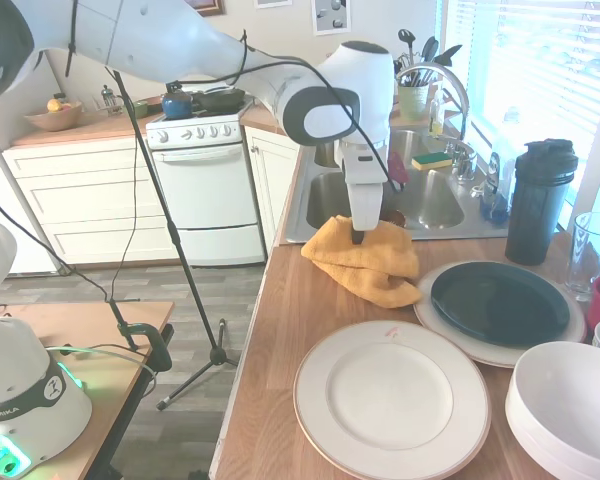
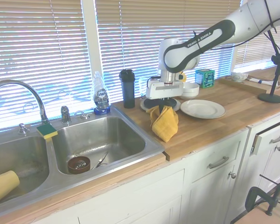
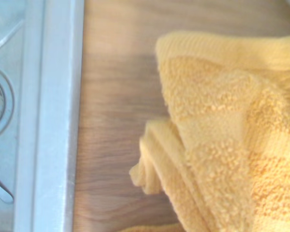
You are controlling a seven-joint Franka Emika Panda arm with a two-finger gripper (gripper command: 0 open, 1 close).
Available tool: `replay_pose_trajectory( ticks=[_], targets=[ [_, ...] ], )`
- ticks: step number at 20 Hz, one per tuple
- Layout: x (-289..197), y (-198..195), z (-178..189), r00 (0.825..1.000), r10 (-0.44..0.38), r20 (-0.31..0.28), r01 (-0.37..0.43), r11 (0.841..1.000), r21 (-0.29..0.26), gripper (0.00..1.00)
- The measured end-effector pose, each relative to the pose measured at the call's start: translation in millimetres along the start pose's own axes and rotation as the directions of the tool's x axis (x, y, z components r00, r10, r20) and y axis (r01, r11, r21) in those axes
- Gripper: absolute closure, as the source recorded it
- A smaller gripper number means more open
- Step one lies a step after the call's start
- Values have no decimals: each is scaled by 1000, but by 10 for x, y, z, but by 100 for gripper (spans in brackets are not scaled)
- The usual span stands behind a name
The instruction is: Wipe the white plate in clockwise motion
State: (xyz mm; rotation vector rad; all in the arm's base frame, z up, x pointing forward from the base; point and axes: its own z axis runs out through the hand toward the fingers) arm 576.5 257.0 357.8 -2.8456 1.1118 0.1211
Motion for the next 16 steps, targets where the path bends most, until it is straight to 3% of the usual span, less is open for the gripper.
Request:
replay_pose_trajectory(
  ticks=[2, 3, 16],
  targets=[
    [-63, -11, 79, 1000, -17, -2, 17, 1000, -16, 100],
    [-108, -22, 91, 1000, -30, -7, 30, 999, -21, 0],
    [-274, -28, -213, 995, -79, -55, 78, 997, -19, 0]
  ],
)
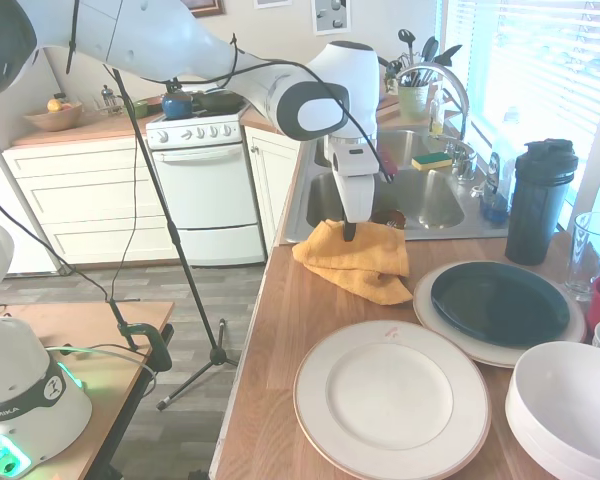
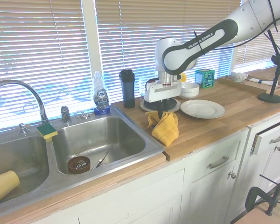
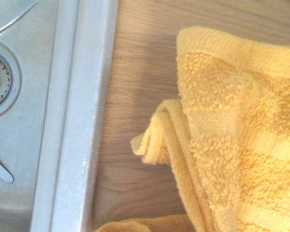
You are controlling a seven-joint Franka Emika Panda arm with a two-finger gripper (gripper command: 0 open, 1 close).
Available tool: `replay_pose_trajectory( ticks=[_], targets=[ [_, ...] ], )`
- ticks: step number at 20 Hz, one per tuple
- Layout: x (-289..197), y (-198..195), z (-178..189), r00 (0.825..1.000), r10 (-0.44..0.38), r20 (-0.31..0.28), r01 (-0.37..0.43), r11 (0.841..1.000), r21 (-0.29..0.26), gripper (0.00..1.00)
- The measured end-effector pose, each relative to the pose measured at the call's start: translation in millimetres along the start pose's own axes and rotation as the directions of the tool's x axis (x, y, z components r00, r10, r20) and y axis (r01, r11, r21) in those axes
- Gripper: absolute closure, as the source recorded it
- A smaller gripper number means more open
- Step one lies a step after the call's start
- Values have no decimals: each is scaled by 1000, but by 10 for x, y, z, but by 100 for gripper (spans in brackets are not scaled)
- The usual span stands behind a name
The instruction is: Wipe the white plate in clockwise motion
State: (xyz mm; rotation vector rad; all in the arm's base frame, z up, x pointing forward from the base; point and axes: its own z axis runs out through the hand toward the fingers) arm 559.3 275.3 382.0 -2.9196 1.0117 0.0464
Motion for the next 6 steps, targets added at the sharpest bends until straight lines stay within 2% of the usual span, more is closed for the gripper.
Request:
replay_pose_trajectory(
  ticks=[6],
  targets=[
    [-15, 44, -258, 1000, 1, -16, 0, 1000, 17, 0]
  ],
)
